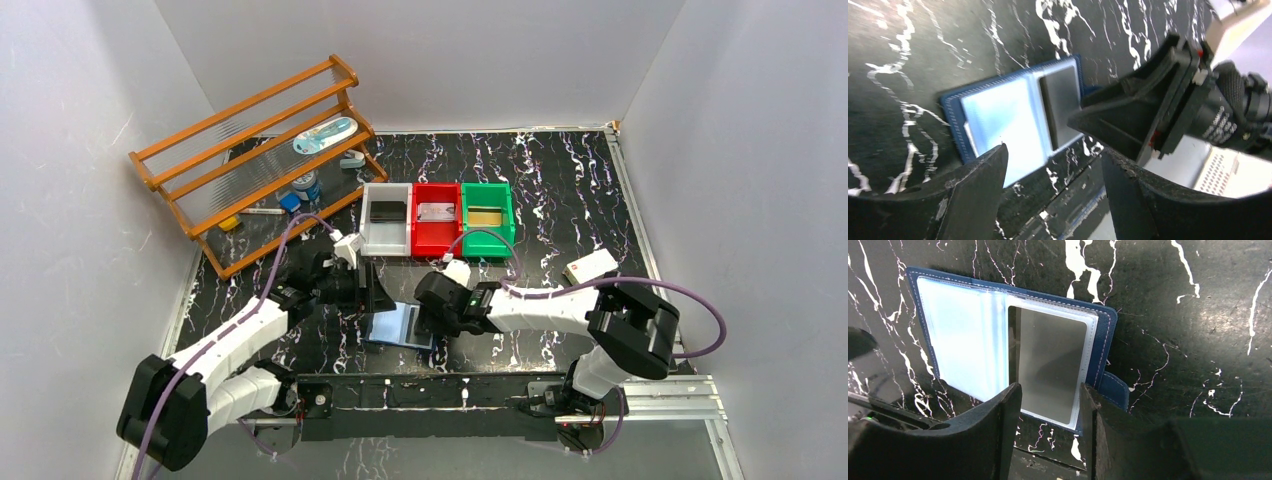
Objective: Take the credit cards out of the card holder
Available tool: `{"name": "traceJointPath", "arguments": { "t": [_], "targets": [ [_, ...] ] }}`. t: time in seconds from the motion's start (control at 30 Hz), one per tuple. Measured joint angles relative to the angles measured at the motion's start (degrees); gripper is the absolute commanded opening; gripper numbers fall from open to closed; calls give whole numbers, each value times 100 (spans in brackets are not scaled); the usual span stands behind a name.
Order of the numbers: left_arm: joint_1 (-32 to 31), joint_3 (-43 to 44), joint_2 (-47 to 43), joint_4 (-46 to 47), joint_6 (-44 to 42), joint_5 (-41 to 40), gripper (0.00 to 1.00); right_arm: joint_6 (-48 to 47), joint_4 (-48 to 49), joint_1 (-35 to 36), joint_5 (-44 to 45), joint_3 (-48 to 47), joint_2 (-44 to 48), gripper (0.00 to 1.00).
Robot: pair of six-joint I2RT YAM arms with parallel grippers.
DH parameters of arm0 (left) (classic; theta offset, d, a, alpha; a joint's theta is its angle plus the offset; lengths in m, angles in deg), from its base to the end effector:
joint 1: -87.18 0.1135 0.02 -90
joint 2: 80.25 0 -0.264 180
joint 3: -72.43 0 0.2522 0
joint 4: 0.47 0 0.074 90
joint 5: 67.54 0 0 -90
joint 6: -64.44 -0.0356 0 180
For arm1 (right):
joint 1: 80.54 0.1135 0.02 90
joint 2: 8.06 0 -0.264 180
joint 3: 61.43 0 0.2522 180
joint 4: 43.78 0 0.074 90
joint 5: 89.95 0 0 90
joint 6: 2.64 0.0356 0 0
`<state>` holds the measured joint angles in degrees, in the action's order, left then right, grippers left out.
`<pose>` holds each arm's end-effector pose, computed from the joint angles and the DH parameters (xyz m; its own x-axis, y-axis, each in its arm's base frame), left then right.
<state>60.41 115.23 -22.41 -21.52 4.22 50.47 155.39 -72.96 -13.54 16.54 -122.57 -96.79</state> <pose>0.1784 -0.1087 0.2094 -0.8223 -0.0763 -0.5640 0.3780 0.6676 -0.6415 0.1253 0.2694 0.1702 -0.8845 0.1922 -0.4252 -0.0044 0.9078 0.4194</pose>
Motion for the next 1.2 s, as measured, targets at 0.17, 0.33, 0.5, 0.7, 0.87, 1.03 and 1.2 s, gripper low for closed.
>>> {"name": "traceJointPath", "arguments": {
  "t": [0.17, 0.33, 0.5, 0.7, 0.87, 1.03, 1.2],
  "targets": [
    [-306, -74, 302, 348, 160, 498, 56, 52, 348, -173, -289, 227, 111, 53],
    [-778, -44, 669, 640, 308, 509, 47, 101, 658, -271, -501, 334, 105, 53],
    [-997, -37, 1167, 793, 542, 240, 46, 103, 739, -323, -603, 378, 118, 53],
    [-1003, -39, 1440, 984, 761, -37, 45, 103, 778, -337, -625, 409, 133, 53],
    [-1012, -57, 1572, 1051, 870, -192, 44, 101, 793, -365, -678, 420, 136, 53],
    [-1012, -166, 1598, 1139, 929, -249, 43, 101, 828, -380, -706, 446, 146, 53],
    [-1012, -234, 1657, 1248, 966, -245, 40, 101, 844, -400, -750, 457, 149, 53]
  ]
}}
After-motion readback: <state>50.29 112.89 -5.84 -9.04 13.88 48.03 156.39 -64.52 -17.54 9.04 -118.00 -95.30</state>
